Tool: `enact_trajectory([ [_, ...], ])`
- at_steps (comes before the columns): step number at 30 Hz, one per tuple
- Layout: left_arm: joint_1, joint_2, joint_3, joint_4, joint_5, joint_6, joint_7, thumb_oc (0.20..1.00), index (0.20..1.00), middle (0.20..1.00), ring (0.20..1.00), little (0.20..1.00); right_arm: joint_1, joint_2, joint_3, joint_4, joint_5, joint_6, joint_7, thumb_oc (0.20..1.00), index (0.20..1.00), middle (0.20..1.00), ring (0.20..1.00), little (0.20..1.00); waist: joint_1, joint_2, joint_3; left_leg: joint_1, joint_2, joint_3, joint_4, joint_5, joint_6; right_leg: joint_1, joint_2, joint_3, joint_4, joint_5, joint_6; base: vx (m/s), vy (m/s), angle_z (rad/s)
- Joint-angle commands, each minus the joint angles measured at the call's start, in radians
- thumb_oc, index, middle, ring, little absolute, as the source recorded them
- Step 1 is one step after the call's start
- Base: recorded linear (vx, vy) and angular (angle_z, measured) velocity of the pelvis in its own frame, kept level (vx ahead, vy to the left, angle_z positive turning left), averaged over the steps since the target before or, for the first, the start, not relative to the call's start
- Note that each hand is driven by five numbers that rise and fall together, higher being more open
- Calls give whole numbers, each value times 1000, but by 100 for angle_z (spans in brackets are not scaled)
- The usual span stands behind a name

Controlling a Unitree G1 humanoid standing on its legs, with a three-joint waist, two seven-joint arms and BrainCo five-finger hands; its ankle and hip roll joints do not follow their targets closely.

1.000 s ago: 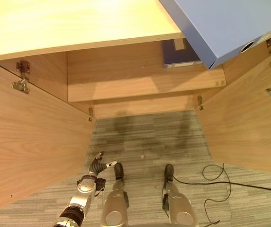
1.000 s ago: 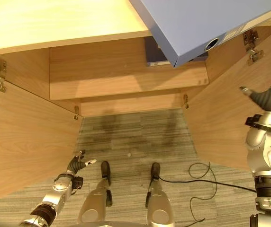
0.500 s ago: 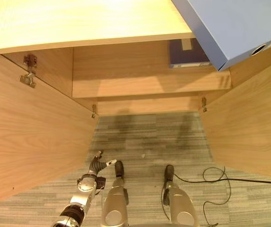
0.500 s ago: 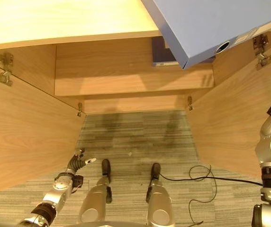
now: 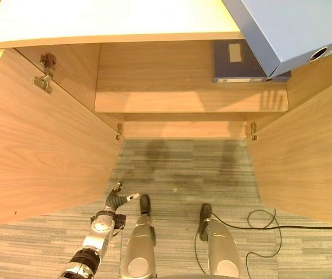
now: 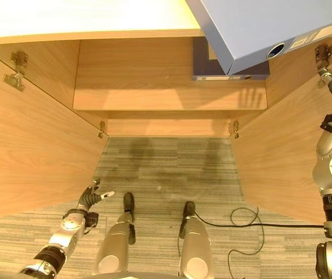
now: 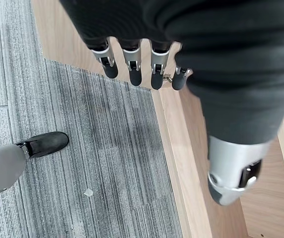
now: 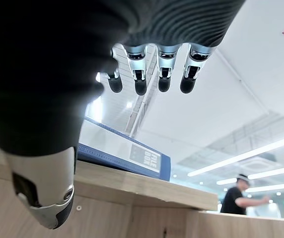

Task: Put the empty folder in the office cabinet

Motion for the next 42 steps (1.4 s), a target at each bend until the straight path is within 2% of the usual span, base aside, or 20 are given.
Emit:
enact_trajectory([
  [1,3,29,12,-12,5,-25,-3,1000,1000,1000,1000,1000,-60,-87,22,-10,-20,-10,2,1000,1000,1000,1000,1000,12,-29,-30,37,38,-7,166,-212,-68,124,38,79,-46,-55,49,-3,-18,3],
  [23,-1,41,-6,-18,-7,-23,-9,1000,1000,1000,1000,1000,-211,-126,267,-2,-41,-81,99,1000,1000,1000,1000,1000,24,-20,-33,50,39,-12,158,-208,-73,135,31,71,-41,-56,49,0,-2,1],
  [31,-1,39,-16,-16,-15,-20,-7,1000,1000,1000,1000,1000,-255,-121,310,0,-24,-88,107,1000,1000,1000,1000,1000,28,-22,-33,55,37,-14,157,-207,-73,141,29,71,-44,-55,49,0,0,0],
  [42,3,39,-12,-15,-55,-19,-18,1000,1000,1000,1000,1000,-376,-174,430,-9,-36,-105,142,1000,1000,1000,1000,1000,35,-22,-34,57,38,-16,154,-205,-75,145,27,68,-45,-55,50,1,0,1],
])
